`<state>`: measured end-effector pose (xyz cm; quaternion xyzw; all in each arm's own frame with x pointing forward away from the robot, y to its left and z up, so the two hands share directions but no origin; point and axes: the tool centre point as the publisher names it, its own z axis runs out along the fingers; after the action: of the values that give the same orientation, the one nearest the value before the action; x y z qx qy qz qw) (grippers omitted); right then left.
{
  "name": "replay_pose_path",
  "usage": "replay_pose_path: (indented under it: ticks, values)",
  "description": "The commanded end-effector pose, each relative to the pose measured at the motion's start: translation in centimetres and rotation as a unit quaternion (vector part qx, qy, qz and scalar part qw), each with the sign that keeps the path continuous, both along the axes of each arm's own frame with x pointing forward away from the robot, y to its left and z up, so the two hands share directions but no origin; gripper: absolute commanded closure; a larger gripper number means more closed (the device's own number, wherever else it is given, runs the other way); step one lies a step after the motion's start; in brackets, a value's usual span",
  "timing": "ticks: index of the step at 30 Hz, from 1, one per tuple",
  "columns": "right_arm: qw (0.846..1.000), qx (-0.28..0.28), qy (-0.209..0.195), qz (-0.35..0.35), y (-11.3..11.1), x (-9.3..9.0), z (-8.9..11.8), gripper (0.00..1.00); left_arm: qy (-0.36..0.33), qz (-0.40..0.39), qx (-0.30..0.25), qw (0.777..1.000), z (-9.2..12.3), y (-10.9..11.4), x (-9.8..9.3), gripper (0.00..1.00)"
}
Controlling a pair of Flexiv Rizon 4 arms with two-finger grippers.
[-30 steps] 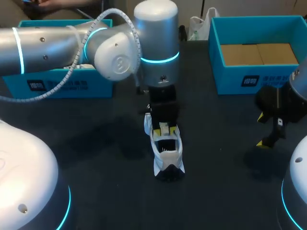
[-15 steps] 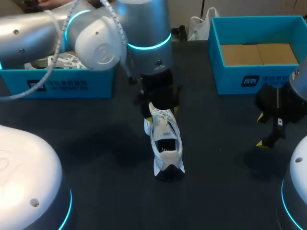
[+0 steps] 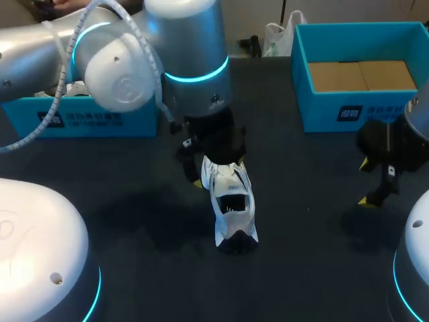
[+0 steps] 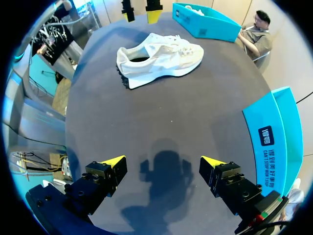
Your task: Take the shoe out of the shoebox, open the shoe tongue, remove and reinsert the insole, then place the shoe into the shoebox
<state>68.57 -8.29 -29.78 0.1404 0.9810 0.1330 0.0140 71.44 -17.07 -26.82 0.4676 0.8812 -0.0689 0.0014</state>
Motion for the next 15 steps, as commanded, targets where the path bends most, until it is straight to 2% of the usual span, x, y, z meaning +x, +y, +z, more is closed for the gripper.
replay_pose_path:
  ticks: [1,9,11,15]
  values:
    - [1.0,-0.001,-0.001,0.0,0.1,-0.1,0.0,0.0,0.074,0.288,0.045,0.954,0.7,0.1,-0.2,0.0]
    - [1.0,-0.001,-0.001,0.0,0.1,-0.1,0.0,0.0,0.074,0.288,0.045,0.954,0.7,0.1,-0.2,0.0]
    - [1.0,-0.001,-0.001,0.0,0.1,-0.1,0.0,0.0,0.103,0.308,0.057,0.944,0.0,-0.3,-0.3,0.0]
    - [1.0,-0.001,-0.001,0.0,0.1,-0.1,0.0,0.0,0.112,0.355,0.065,0.926,-1.0,-0.8,-1.6,0.0]
